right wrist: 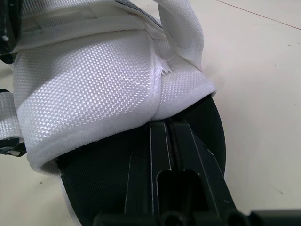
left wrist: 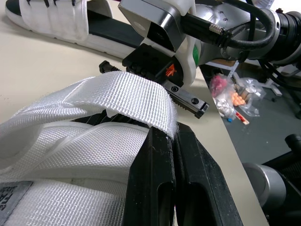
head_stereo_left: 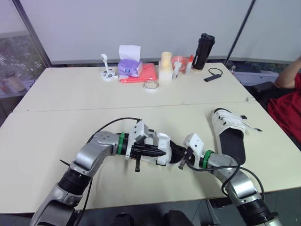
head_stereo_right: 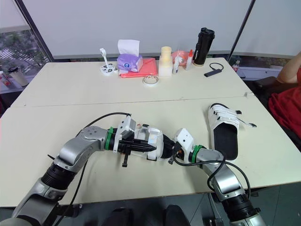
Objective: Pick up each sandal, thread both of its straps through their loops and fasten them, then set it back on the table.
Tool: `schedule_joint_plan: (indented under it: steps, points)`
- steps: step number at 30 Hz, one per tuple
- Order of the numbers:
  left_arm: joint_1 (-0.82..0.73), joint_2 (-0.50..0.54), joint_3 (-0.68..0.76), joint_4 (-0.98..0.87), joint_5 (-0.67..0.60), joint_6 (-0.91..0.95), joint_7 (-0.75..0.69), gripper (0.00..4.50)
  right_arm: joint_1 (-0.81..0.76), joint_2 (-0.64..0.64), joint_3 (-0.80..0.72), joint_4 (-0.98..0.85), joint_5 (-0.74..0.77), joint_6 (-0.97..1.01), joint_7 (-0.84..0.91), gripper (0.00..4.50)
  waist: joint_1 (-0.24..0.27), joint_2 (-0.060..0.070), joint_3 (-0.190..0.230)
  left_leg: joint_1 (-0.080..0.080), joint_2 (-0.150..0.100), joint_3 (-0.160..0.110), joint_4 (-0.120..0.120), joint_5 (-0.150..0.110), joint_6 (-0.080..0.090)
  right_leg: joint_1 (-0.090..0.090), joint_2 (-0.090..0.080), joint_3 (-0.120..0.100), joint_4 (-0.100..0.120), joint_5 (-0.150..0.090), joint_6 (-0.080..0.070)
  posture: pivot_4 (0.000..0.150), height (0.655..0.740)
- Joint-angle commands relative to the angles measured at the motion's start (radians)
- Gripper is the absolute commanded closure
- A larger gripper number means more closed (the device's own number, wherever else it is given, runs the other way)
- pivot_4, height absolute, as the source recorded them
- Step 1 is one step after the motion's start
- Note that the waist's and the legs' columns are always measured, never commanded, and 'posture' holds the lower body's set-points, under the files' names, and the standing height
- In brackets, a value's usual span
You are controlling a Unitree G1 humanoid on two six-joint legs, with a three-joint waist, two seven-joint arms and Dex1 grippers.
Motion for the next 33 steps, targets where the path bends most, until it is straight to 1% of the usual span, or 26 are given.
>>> schedule_joint_plan:
  steps: [1,4,7,10,14,17,21,24,25,26,28,29,30,31,33]
  points:
    - [0.013,0.021,-0.036,-0.005,0.07,-0.098,-0.02,4.48,0.036,-0.002,0.039,0.107,-0.054,0.043,-0.009,4.5,0.0,0.0,0.0,0.0,0.0,0.0,0.0,0.0,0.0,0.0,0.0,0.0,0.0,0.0,0.0,0.15,0.74]
    - [-0.022,-0.016,-0.048,0.086,0.196,-0.317,0.053,4.48,0.034,0.0,0.04,0.113,-0.055,0.039,-0.01,4.5,0.002,0.0,0.0,0.0,0.0,0.0,0.0,0.0,0.0,0.0,0.0,0.0,0.0,0.0,0.0,0.15,0.74]
    - [-0.053,-0.048,-0.031,0.126,0.219,-0.392,0.069,4.48,0.035,0.001,0.04,0.116,-0.055,0.036,-0.011,4.5,0.002,0.0,0.0,0.0,0.0,0.0,0.0,0.0,0.0,0.0,0.0,0.0,0.0,0.0,-0.001,0.15,0.74]
    - [-0.068,-0.057,-0.015,0.122,0.197,-0.384,0.047,4.48,0.034,0.002,0.041,0.118,-0.055,0.036,-0.011,4.5,0.001,0.0,0.0,0.0,0.0,0.0,0.0,0.0,0.0,0.0,0.0,0.0,0.0,0.001,-0.001,0.15,0.74]
    - [-0.045,-0.027,-0.029,0.081,0.171,-0.328,-0.016,4.48,0.034,0.002,0.04,0.119,-0.054,0.035,-0.012,4.5,0.0,0.0,0.0,0.0,-0.001,0.0,0.0,0.0,0.0,0.0,0.001,0.0,0.0,0.001,0.0,0.15,0.74]
    - [-0.022,-0.005,-0.042,0.065,0.18,-0.328,-0.042,4.48,0.033,0.003,0.04,0.121,-0.055,0.034,-0.012,4.5,0.0,0.0,0.0,0.0,0.0,0.0,0.0,0.0,0.0,0.0,0.001,0.0,0.0,0.001,0.0,0.15,0.74]
    - [-0.012,-0.003,-0.04,0.057,0.184,-0.318,-0.043,4.48,0.031,0.004,0.04,0.124,-0.056,0.034,-0.012,4.5,0.0,0.0,0.0,0.0,0.0,0.0,0.0,0.0,0.0,0.0,0.001,0.0,0.0,0.001,0.0,0.15,0.74]
    - [-0.01,-0.002,-0.041,0.055,0.189,-0.317,-0.043,3.69,0.03,0.005,0.041,0.127,-0.056,0.033,-0.011,4.5,0.0,0.0,0.0,0.0,0.0,0.0,0.0,0.0,0.0,0.0,0.001,0.0,0.0,0.001,0.0,0.15,0.74]
    - [-0.011,-0.002,-0.041,0.055,0.189,-0.315,-0.045,3.24,0.029,0.005,0.041,0.128,-0.057,0.032,-0.01,4.5,0.0,0.0,0.0,0.0,0.0,0.0,0.0,0.0,0.0,0.0,0.001,0.0,0.0,0.001,0.0,0.15,0.74]
    - [-0.011,-0.001,-0.041,0.054,0.189,-0.313,-0.046,2.65,0.029,0.005,0.041,0.129,-0.057,0.032,-0.01,4.5,0.0,0.0,0.0,0.0,0.0,0.0,0.0,0.0,0.0,0.0,0.001,0.0,0.0,0.001,0.0,0.15,0.74]
    - [-0.014,-0.008,-0.026,0.048,0.165,-0.275,-0.04,1.65,0.028,0.005,0.041,0.129,-0.056,0.032,-0.01,4.5,0.0,0.0,0.0,0.0,0.0,0.0,0.0,0.0,0.0,0.0,0.001,0.0,0.0,0.001,0.0,0.15,0.74]
    - [-0.015,-0.01,-0.021,0.046,0.159,-0.263,-0.039,1.06,0.027,0.005,0.041,0.129,-0.056,0.032,-0.01,4.5,0.0,0.0,0.0,0.0,0.0,0.0,0.0,0.0,0.0,0.0,0.001,0.0,0.0,0.001,0.0,0.15,0.74]
    - [-0.028,-0.016,0.011,0.041,0.126,-0.206,-0.018,0.56,0.028,0.004,0.041,0.129,-0.056,0.033,-0.009,4.5,0.0,0.0,0.0,0.0,0.0,0.0,0.001,0.0,0.0,0.001,0.001,0.0,0.0,0.001,0.0,0.15,0.74]
    - [-0.037,0.008,0.069,0.0,0.031,-0.075,-0.014,0.1,0.031,0.003,0.041,0.127,-0.056,0.032,-0.008,4.5,-0.001,0.0,0.0,0.0,0.0,0.0,0.001,0.0,0.0,0.001,0.001,0.0,0.0,0.001,0.0,0.15,0.74]
    - [-0.045,0.039,0.138,-0.06,-0.086,0.095,-0.007,0.1,0.036,0.0,0.041,0.125,-0.056,0.03,-0.007,4.5,-0.003,-0.001,0.0,0.0,0.001,0.0,0.001,0.0,0.0,0.0,0.001,0.0,0.0,0.001,-0.001,0.15,0.74]
